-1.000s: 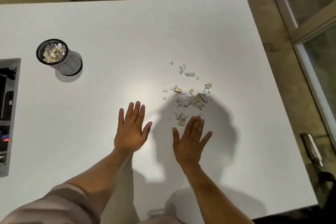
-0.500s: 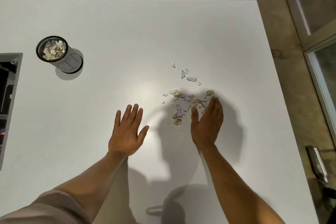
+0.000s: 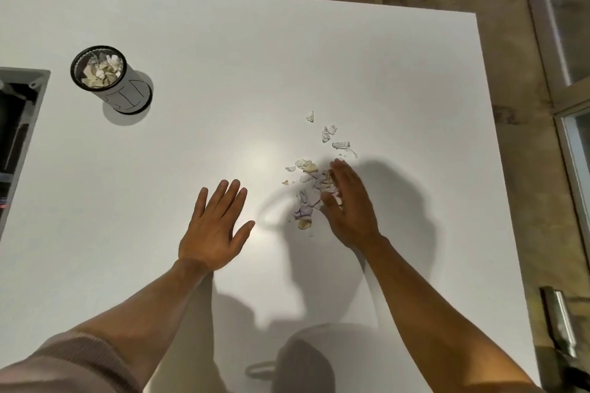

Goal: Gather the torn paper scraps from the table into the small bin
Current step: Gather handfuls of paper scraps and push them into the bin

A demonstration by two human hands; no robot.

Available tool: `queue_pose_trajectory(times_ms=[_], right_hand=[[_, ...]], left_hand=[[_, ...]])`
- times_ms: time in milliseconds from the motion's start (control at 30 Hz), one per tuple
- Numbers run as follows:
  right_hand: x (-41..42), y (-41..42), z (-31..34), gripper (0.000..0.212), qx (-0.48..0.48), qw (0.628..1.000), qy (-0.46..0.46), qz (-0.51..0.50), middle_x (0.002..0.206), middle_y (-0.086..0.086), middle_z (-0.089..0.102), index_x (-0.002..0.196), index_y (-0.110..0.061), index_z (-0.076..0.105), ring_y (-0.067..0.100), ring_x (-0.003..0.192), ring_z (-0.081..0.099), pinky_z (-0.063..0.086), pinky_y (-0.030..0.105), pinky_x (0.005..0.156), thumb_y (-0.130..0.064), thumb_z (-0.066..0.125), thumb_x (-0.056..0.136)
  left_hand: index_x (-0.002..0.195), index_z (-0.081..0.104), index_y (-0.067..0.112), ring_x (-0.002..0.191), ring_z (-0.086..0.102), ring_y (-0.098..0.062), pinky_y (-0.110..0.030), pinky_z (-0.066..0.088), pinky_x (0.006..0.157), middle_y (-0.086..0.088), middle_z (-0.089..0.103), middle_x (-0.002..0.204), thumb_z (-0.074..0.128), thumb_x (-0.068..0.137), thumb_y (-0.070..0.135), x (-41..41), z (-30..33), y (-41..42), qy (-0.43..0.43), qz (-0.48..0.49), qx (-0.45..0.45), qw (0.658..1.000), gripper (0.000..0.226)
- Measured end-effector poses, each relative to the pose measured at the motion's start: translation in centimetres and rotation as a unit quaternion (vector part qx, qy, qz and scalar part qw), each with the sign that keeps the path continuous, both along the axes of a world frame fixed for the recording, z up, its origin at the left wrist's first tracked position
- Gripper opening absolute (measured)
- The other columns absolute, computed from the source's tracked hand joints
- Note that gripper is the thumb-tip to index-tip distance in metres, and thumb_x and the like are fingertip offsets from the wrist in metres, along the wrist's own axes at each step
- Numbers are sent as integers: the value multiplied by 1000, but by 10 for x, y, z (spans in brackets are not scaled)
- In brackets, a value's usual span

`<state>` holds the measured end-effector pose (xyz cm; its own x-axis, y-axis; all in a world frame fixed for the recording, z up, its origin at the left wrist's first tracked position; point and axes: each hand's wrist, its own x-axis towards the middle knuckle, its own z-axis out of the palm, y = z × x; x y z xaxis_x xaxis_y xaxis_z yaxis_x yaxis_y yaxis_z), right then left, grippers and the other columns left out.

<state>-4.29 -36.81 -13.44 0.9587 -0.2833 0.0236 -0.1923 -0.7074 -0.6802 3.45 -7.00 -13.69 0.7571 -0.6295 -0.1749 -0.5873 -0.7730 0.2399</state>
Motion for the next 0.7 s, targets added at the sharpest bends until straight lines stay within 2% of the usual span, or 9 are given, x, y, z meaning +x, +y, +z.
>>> queue_pose_trajectory(times_ms=[133, 233, 333, 433, 500, 533, 567, 633, 700], right_hand=[[41, -17, 3, 68, -52, 996, 16, -77, 157, 5, 30, 149, -14, 30, 18, 146, 24, 25, 41, 118, -59, 28, 98], [66, -20, 7, 79, -92, 994, 56, 12, 156, 11, 32, 149, -7, 28, 23, 146, 23, 16, 45, 120, -64, 20, 96], [64, -11, 4, 71, -83, 986, 56, 132, 158, 2, 30, 151, -15, 26, 14, 149, 15, 11, 42, 122, -62, 23, 97], [61, -7, 7, 59, 37, 995, 34, 85, 147, -3, 47, 141, -23, 46, 11, 140, 34, 29, 37, 116, -60, 33, 96], [69, -8, 12, 51, 32, 998, -50, 18, 131, 1, 60, 127, -17, 59, 15, 126, 49, 43, 39, 104, -53, 40, 97], [77, -9, 14, 49, 1, 997, -79, -9, 129, 4, 61, 126, -13, 60, 17, 125, 50, 43, 40, 103, -49, 41, 98], [86, -11, 15, 51, -19, 996, -77, -30, 134, 6, 58, 130, -9, 57, 19, 129, 47, 39, 39, 108, -46, 41, 99], [106, -14, 17, 62, -23, 999, 15, -35, 154, 5, 36, 147, -10, 37, 16, 144, 27, 20, 36, 120, -50, 37, 99], [124, -17, 16, 70, -34, 994, 104, 23, 162, 2, 16, 154, -13, 19, 12, 149, 10, 5, 36, 122, -56, 29, 99]], left_hand=[[155, 18, 20, 152, 2, -17, -47, 0, 122, 4, 9, 164, 25, 100, 55, 0, -2, 1, 1, 1, -3, 1000, 66], [155, 21, 20, 152, 4, -17, -47, 2, 122, 3, 12, 163, 26, 100, 55, 0, -3, 1, -2, 3, -14, 1000, 66], [155, 21, 20, 152, 6, -17, -48, 4, 122, 3, 13, 163, 27, 100, 56, 1, -4, 2, -1, 2, -20, 1000, 66], [155, 20, 21, 152, 7, -17, -48, 5, 122, 3, 14, 164, 28, 100, 55, 1, -5, 2, -2, 3, -24, 1000, 66], [155, 20, 22, 152, 7, -17, -48, 5, 122, 3, 14, 164, 29, 100, 55, 0, -6, 2, -3, 3, -26, 1000, 65], [155, 19, 22, 152, 7, -17, -48, 5, 122, 3, 14, 164, 29, 100, 55, 0, -7, 3, -3, 3, -26, 1000, 65], [155, 19, 22, 152, 7, -17, -48, 5, 122, 3, 14, 164, 29, 100, 55, 0, -7, 3, -2, 3, -27, 1000, 65], [155, 19, 22, 152, 7, -17, -48, 4, 122, 3, 14, 164, 29, 100, 55, 1, -7, 4, -2, 3, -28, 1000, 65], [155, 19, 22, 152, 7, -17, -47, 4, 122, 4, 14, 164, 29, 100, 55, 0, -8, 3, -6, 3, -27, 1000, 65]])
